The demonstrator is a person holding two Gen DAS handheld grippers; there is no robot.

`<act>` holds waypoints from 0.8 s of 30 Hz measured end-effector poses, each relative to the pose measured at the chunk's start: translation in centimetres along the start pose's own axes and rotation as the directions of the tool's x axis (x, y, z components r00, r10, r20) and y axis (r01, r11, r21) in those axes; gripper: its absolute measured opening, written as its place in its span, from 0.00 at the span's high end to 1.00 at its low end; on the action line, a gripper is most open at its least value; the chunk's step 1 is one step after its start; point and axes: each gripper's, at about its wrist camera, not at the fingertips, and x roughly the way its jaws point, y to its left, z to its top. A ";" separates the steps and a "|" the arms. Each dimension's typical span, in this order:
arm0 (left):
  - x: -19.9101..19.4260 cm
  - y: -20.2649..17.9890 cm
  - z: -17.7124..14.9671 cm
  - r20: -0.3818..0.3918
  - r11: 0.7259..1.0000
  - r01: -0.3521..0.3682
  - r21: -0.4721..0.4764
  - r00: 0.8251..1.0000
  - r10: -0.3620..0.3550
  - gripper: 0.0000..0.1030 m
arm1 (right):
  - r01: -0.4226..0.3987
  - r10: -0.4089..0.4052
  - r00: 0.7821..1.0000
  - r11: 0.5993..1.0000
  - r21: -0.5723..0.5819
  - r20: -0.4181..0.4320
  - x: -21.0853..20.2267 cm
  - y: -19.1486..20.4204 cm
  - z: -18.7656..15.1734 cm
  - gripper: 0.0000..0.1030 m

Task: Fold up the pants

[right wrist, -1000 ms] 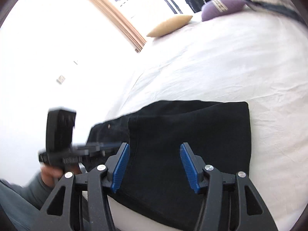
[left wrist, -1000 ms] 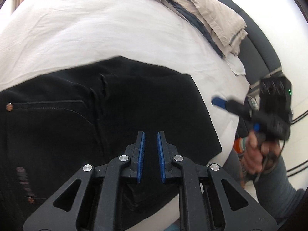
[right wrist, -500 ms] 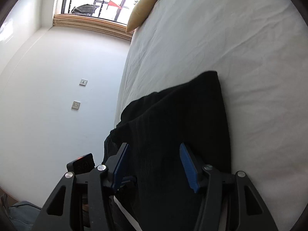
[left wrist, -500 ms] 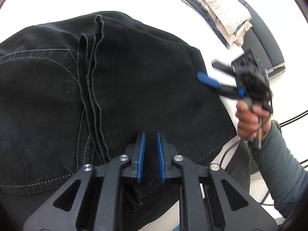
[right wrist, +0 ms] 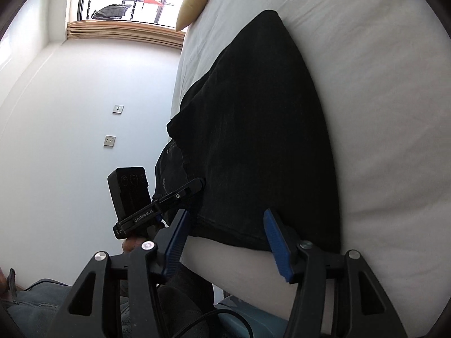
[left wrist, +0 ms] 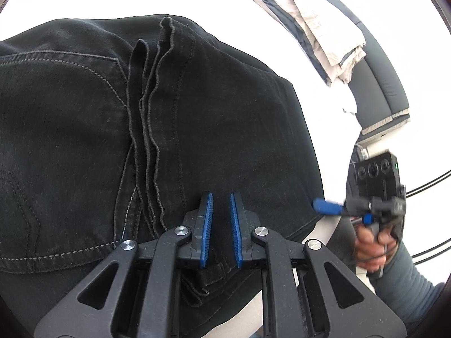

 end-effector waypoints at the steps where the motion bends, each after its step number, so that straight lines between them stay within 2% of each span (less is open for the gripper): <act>1: -0.1 0.2 -0.1 0.005 1.000 0.002 -0.002 1.000 -0.002 0.88 | 0.011 -0.011 1.000 1.000 0.001 -0.007 0.0 0.4 -0.6 0.43; 3: -0.6 0.4 -0.5 0.019 1.000 -0.005 -0.001 1.000 0.005 0.88 | 0.018 -0.018 1.000 1.000 -0.008 -0.019 0.8 2.0 -1.9 0.38; 5: -2.0 0.3 -0.9 0.042 0.999 -0.039 0.004 0.998 0.039 0.88 | 0.000 -0.001 1.000 0.999 -0.037 -0.016 1.5 3.7 -3.3 0.37; 9: -7.9 1.6 -2.6 0.170 0.998 -0.051 -0.035 0.984 0.056 0.87 | -0.068 0.069 0.998 0.994 -0.089 0.000 2.7 6.7 -4.1 0.37; 11: -11.3 3.7 -4.2 0.245 0.994 -0.048 -0.101 0.967 0.072 0.68 | -0.108 0.108 0.994 0.987 -0.120 -0.011 4.2 8.4 -3.5 0.36; 12: -12.8 4.9 -5.1 0.276 0.988 -0.051 -0.145 0.957 0.090 0.31 | -0.122 0.121 0.993 0.983 -0.134 -0.017 5.3 9.4 -3.0 0.36; 13: -14.9 6.5 -6.3 0.332 0.977 -0.049 -0.207 0.936 0.117 0.10 | -0.134 0.132 0.991 0.980 -0.144 -0.024 6.3 10.1 -2.4 0.36; 15: -18.3 9.2 -8.6 0.416 0.950 -0.040 -0.310 0.893 0.173 0.09 | -0.164 0.161 0.986 0.975 -0.148 -0.034 8.3 11.4 -1.2 0.36; 17: -21.1 11.8 -10.6 0.450 0.916 -0.028 -0.400 0.865 0.223 0.10 | -0.188 0.183 0.982 0.972 -0.140 -0.049 10.8 12.6 -0.3 0.36; 20: -24.5 15.3 -13.7 0.519 0.851 0.032 -0.525 0.804 0.290 0.08 | -0.202 0.190 0.978 0.968 -0.148 -0.090 14.5 14.1 0.7 0.36; 21: -24.8 16.3 -14.2 0.520 0.833 0.048 -0.551 0.801 0.298 0.07 | -0.200 0.186 0.977 0.968 -0.154 -0.101 15.3 14.5 0.9 0.36; 22: -24.8 17.2 -14.5 0.509 0.817 0.059 -0.573 0.807 0.300 0.07 | -0.199 0.184 0.977 0.968 -0.153 -0.110 16.3 14.8 1.1 0.36; 24: -23.9 18.9 -14.9 0.477 0.778 0.089 -0.621 0.831 0.286 0.07 | -0.202 0.185 0.975 0.968 -0.146 -0.122 17.7 15.2 1.5 0.36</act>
